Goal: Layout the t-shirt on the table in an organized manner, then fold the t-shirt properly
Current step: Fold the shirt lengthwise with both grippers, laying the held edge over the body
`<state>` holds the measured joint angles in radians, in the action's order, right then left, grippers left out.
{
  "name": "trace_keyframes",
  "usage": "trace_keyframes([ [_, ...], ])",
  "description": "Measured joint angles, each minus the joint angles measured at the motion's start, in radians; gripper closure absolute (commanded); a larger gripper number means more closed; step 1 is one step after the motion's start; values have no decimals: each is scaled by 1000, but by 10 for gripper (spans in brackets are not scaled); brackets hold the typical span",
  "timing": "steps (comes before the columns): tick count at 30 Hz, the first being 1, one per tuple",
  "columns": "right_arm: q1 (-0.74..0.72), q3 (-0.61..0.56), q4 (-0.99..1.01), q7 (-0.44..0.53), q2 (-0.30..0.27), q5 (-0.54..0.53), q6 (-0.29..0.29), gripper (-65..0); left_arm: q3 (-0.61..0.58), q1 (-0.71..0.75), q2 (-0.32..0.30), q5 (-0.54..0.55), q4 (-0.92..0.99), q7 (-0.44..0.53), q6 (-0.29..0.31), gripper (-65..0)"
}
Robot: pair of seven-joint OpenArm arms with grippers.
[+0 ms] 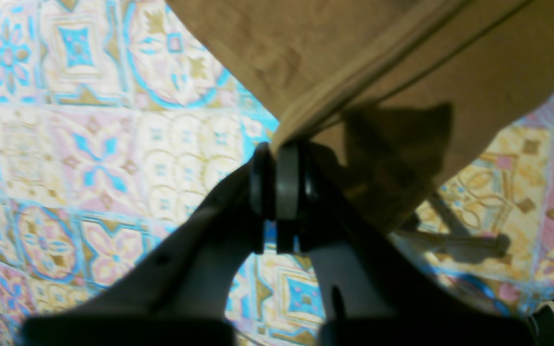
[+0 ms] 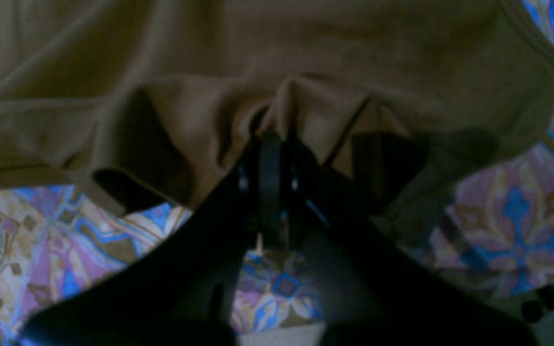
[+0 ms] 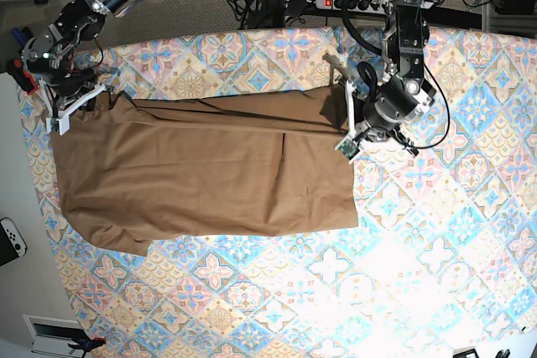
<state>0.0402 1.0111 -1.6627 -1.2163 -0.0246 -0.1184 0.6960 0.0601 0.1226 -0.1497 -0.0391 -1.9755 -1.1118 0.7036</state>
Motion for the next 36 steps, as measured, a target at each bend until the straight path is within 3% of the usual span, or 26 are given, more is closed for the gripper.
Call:
trace_keyframes([
  [6, -87, -21, 5, -16, -14, 16, 0, 0, 0, -50, 0, 0, 89, -1, 0, 0],
  [8, -137, -32, 4, 6, -42, 5, 8, 0, 0, -67, 0, 0, 99, 0, 0, 0],
  [11, -162, -28, 0, 16, -65, 95, 0, 0, -14, -74, -5, -3, 99, 0, 0, 0],
  [14, -160, -23, 11, -18, -53, 137, 1, 0, -82, -93, -11, -90, 101, 7, 0, 0],
  [16, -178, -30, 43, -3, -55, 125, 0, 0, -145, -94, -5, -197, 101, 9, 0, 0],
  [19, -187, -64, 95, 13, -60, 119, 0, 0, -210, -86, 2, -274, 102, 12, 2, 0],
  [24, -173, -64, 153, 55, -57, 130, 0, 0, -159, -87, 39, -315, 102, 12, 0, 0],
  [32, -179, -67, 218, 74, -59, 127, 0, 0, -100, -100, 36, -318, 206, 12, 0, 0],
  [36, -245, -64, 225, 62, -60, 145, 0, 0, -100, -100, 36, -320, 241, 65, 0, 0],
])
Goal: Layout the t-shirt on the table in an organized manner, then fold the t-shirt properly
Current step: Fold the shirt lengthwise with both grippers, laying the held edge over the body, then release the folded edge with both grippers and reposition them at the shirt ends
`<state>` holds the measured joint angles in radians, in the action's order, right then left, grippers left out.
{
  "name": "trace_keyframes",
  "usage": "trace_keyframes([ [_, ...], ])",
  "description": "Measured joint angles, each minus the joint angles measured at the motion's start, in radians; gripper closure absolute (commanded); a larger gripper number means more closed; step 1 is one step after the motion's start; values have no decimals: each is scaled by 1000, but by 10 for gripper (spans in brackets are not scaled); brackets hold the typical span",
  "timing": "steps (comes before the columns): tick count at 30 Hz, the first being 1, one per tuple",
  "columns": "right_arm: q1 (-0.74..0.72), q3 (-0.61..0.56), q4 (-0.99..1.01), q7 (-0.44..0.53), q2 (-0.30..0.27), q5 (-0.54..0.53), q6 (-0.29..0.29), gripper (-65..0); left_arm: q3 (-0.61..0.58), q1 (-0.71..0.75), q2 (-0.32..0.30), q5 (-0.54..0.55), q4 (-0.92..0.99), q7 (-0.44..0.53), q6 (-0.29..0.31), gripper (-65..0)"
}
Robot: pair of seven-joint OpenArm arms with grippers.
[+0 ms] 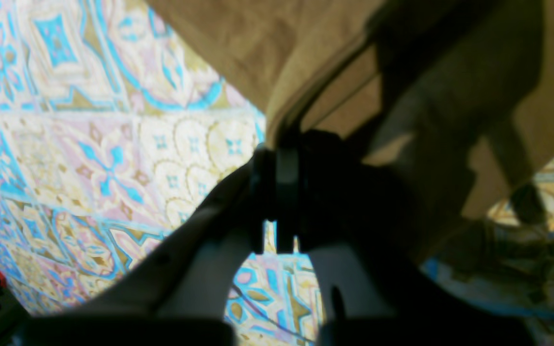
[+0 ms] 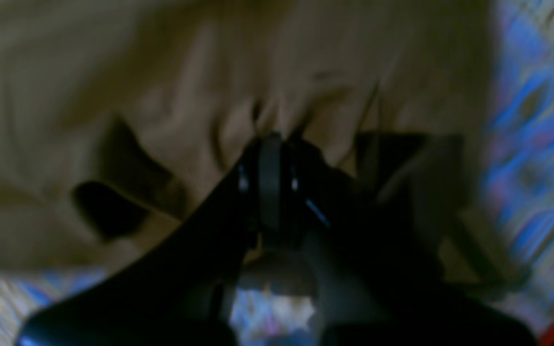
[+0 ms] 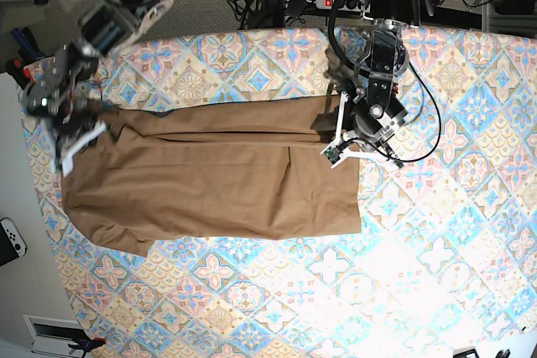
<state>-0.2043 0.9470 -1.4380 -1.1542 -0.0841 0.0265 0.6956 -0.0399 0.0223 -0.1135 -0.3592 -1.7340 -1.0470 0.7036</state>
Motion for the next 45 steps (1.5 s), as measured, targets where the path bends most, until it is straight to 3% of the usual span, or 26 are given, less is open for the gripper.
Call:
trace_keyframes([
  [9, -14, -70, 61, 11, -50, -6, 0, 0, 2, 9, 0, -2, 1, 11, 0, 0],
  [17, -16, -75, 138, 79, -50, -18, 0, 0, 2, 11, 0, -2, 1, 10, 0, 0],
  [22, -17, -75, 137, 79, -49, -17, 0, -202, 2, 11, 0, -2, 1, 7, 0, 0],
  [24, -13, -75, 114, 75, -48, -13, 0, -253, 2, 11, 0, -2, 0, 7, 0, -99],
  [27, -11, -75, 26, 73, -49, -7, 0, -271, 38, 11, 14, 14, -2, 10, 0, -207],
  [33, -16, -75, -141, 75, -49, -16, 0, -271, 183, 5, 100, 17, -79, 6, 0, -223],
  [37, -14, -73, -247, 73, -49, -14, 0, -271, 219, 12, 117, 79, -150, 7, 0, -226],
  [41, 4, 64, -314, 100, -35, -33, 8, -271, 237, 58, 121, 136, -217, 6, 0, -227],
  [45, 57, 215, -311, 44, -9, 19, -9, -271, 242, 121, 116, 177, -259, 0, -1, -227],
])
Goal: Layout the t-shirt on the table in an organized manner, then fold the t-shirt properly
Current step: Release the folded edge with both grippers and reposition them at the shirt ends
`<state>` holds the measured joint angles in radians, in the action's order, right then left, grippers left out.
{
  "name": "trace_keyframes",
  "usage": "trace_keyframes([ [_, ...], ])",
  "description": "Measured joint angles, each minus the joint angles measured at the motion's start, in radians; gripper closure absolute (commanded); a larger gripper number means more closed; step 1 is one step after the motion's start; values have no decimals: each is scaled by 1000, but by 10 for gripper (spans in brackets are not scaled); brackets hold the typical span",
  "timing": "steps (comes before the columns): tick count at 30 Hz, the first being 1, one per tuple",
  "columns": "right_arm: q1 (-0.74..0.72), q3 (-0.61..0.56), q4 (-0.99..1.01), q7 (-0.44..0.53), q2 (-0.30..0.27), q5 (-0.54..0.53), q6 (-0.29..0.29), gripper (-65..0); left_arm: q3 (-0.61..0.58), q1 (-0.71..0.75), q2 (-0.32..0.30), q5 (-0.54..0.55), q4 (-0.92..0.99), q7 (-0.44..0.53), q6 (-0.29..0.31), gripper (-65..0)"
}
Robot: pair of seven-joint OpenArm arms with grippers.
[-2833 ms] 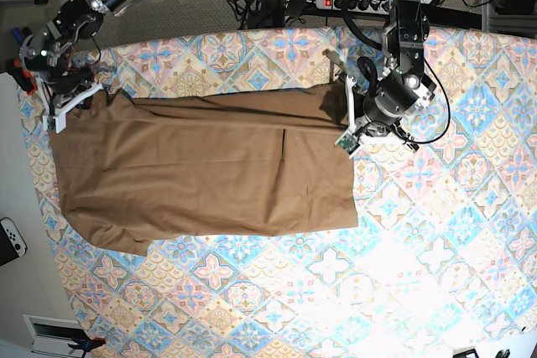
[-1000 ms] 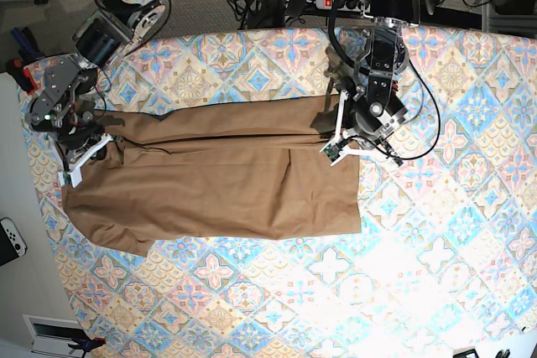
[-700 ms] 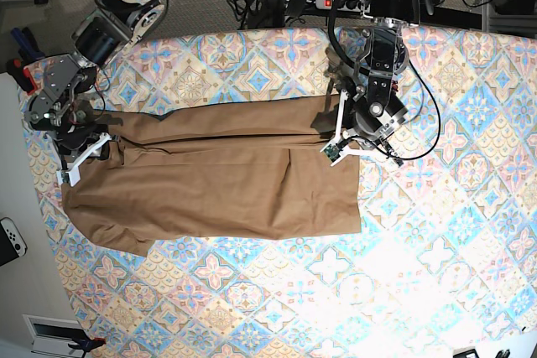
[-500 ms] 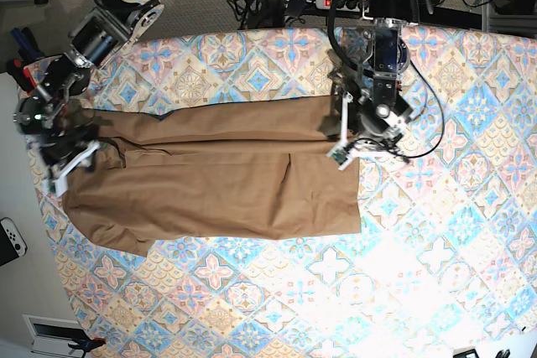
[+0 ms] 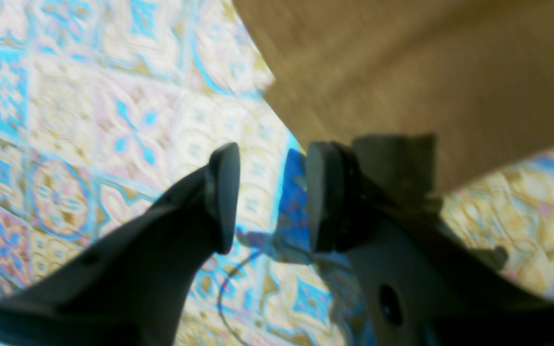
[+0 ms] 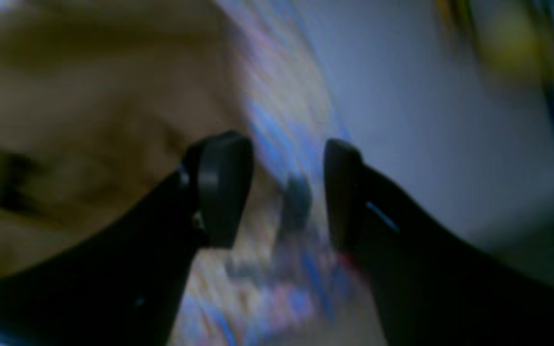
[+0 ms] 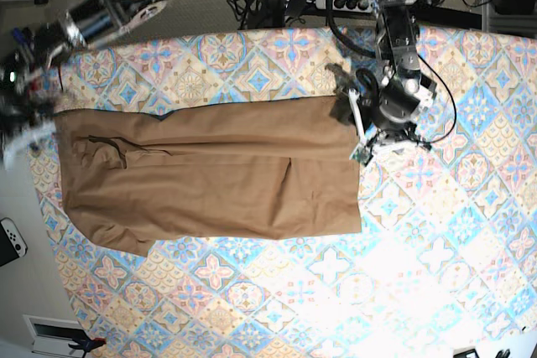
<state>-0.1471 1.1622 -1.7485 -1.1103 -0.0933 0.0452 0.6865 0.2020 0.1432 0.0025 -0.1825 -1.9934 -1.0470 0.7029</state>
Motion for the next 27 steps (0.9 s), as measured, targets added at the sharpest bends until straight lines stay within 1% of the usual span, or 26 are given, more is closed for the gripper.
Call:
trace_keyframes([
  [3, -13, 62, 19, 24, 43, -40, 9, -271, 0, 15, 0, 8, -1, 0, 1, -227],
  [6, -8, 77, 42, 30, 56, -65, 17, -271, 1, 29, 0, 13, -1, 0, 0, -227],
  [9, 47, 89, 97, 30, 43, -182, 4, -271, 2, 34, 0, 13, -1, 0, 1, -227],
  [12, 69, 90, 185, 18, 46, -276, 6, -271, 2, 35, 0, 15, -1, 7, 1, -227],
  [15, 61, 88, 267, 27, 47, -301, 7, -271, 2, 40, 0, 10, -4, 2, 0, -227],
  [18, 63, 88, 342, 34, 43, -299, 6, -271, 2, 46, 0, 7, -6, 4, 0, -227],
  [21, 63, 92, 400, 63, 39, -317, 7, -271, 2, 57, 0, 7, -9, 3, 1, -227],
  [27, 48, 181, 471, 89, 38, -360, 26, -271, 2, 60, 0, 7, -11, 3, 1, -227],
])
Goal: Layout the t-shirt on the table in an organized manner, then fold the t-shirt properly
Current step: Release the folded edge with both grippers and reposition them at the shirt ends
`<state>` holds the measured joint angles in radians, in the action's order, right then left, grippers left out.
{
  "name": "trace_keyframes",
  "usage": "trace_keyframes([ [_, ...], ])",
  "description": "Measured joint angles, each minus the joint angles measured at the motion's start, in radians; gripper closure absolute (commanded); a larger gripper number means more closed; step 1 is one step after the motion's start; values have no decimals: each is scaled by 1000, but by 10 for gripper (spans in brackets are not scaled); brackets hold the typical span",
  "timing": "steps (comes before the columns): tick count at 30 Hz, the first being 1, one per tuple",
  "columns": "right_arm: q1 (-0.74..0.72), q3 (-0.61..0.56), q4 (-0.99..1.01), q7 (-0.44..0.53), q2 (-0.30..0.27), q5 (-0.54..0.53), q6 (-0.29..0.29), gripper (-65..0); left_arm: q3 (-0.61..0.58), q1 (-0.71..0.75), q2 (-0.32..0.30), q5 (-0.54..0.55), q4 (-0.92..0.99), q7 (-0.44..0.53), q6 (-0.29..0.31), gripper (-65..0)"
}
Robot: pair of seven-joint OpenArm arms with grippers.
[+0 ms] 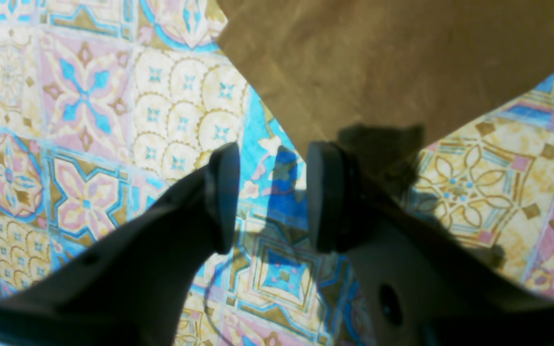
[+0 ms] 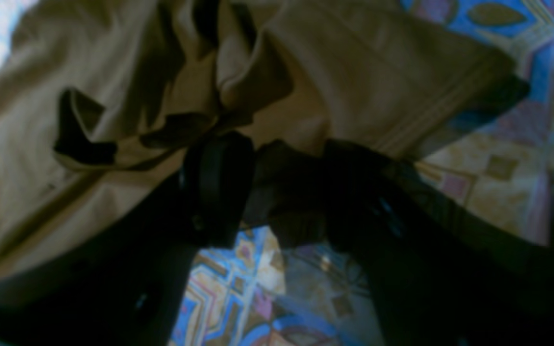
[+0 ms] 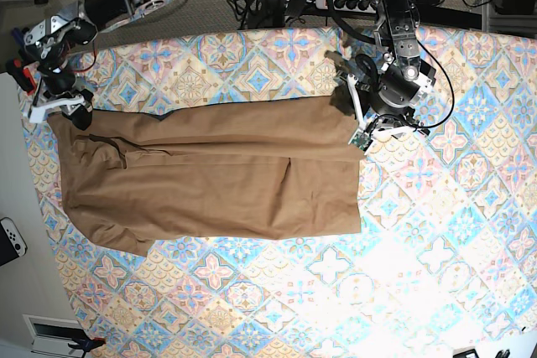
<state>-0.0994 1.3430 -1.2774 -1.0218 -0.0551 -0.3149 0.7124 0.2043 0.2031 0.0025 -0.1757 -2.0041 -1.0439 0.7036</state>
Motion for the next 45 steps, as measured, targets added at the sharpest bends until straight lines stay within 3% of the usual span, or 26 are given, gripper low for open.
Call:
trace_keyframes([
  [8, 3, 14, -27, -35, -34, 31, -6, -271, 0, -1, 0, 1, 0, 0, 0, -227],
  [22, 5, 52, -24, -31, -31, 31, -12, -271, 0, -3, 0, 4, 0, 0, 0, -227],
  [26, 5, 42, -24, -31, -32, 32, -13, -271, 0, -3, 0, 5, 0, -1, 0, -226],
  [29, -5, -29, -24, -27, -40, 49, -24, -271, 14, 8, 3, 19, -1, 3, 0, -226],
  [31, -26, -82, -21, -43, -39, 58, -23, -271, 38, 20, 6, 69, 0, -7, -1, -226],
  [34, -29, -96, -20, -37, -18, 48, -15, -271, 113, 21, 5, 257, -1, -9, -2, -226],
  [39, -19, -87, -21, -36, -36, 53, -17, -271, 286, 33, -3, 509, 50, -43, -8, -227],
  [41, -19, -87, -21, -32, -32, 53, -16, -271, 301, 38, -35, 566, 106, -106, -8, -227],
  [45, -19, -87, -21, -31, -32, 53, -16, -271, 306, 35, -95, 730, 208, -114, -8, -227],
])
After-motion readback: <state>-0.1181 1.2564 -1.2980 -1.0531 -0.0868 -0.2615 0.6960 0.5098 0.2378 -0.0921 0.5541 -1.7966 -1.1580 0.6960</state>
